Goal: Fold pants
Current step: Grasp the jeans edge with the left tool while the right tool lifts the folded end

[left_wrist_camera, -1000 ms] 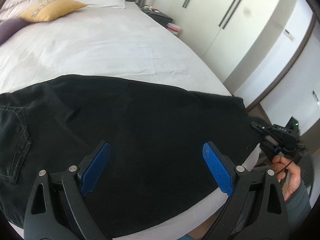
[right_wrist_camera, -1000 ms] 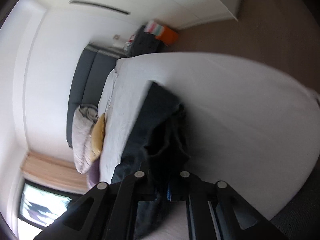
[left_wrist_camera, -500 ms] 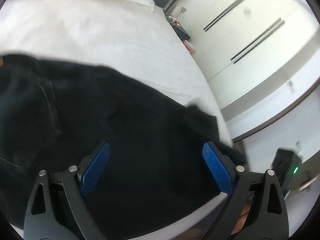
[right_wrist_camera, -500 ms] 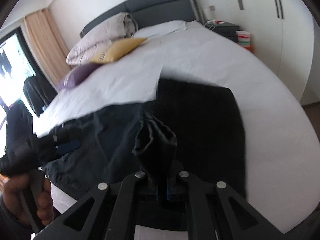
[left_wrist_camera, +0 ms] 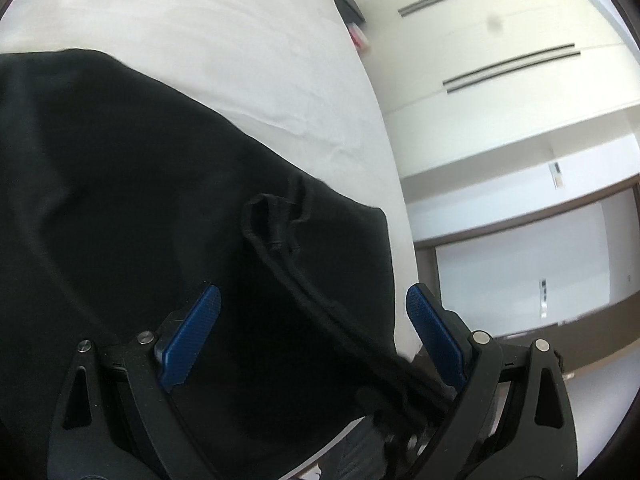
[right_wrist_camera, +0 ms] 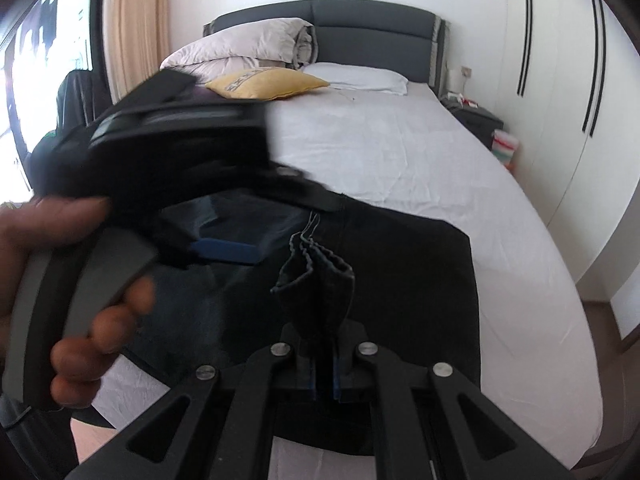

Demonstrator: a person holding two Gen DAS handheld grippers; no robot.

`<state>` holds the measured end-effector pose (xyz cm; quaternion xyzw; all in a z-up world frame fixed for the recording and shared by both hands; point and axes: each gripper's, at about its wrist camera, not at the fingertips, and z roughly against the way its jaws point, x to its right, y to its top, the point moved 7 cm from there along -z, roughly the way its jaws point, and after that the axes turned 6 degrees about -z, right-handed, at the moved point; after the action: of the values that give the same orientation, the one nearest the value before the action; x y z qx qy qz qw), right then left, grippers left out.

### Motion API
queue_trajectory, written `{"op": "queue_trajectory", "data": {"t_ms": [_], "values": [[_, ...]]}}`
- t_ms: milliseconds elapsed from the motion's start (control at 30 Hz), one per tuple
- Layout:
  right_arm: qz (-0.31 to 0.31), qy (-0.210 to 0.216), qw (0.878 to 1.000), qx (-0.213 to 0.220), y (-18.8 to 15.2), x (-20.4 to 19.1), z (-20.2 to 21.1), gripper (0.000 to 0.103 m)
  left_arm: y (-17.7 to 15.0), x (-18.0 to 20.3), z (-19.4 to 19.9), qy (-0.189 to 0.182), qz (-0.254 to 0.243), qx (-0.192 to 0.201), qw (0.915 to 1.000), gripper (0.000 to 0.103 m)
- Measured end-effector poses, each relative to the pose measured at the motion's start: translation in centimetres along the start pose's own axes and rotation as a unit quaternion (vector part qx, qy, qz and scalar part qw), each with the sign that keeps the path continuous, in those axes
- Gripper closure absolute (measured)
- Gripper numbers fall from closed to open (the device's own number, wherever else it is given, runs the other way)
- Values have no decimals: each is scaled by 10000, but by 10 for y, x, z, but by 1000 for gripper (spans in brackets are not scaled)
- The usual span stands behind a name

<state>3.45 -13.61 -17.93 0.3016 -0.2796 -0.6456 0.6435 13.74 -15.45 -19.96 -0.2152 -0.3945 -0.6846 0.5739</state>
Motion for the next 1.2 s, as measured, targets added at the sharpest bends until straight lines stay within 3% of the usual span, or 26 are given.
{"op": "queue_trajectory", "data": {"t_ms": [133, 167, 200, 233, 333, 600, 800, 1067, 1200], "values": [[101, 25, 9999, 16, 0, -9, -2, 97, -1, 6, -8, -116, -71, -119, 9998, 14], [112, 25, 9999, 18, -4, -14, 0, 97, -2, 7, -8, -151, -105, -135, 9997, 36], [114, 28, 9999, 22, -3, -14, 1, 97, -3, 7, -8, -175, -131, -198, 9996, 50], [122, 30, 9999, 37, -2, -15, 1, 97, -2, 4, -6, -151, -134, -248, 9995, 75], [164, 33, 9998, 66, 1, -19, 4, 97, -2, -2, 8, -94, -184, -218, 9995, 91], [448, 283, 9984, 209, 15, -58, 6, 97, -1, -15, 62, 128, -580, -18, 9982, 96], [689, 474, 9962, 236, 20, -88, -4, 97, -1, -33, 98, 575, -921, 166, 9940, 96], [818, 706, 9941, -84, 10, -111, -34, 96, -13, -80, 108, 1191, -922, 165, 9885, 96], [954, 824, 9903, -585, -13, -114, -58, 90, -23, -101, 89, 1185, -640, 46, 9909, 96]]}}
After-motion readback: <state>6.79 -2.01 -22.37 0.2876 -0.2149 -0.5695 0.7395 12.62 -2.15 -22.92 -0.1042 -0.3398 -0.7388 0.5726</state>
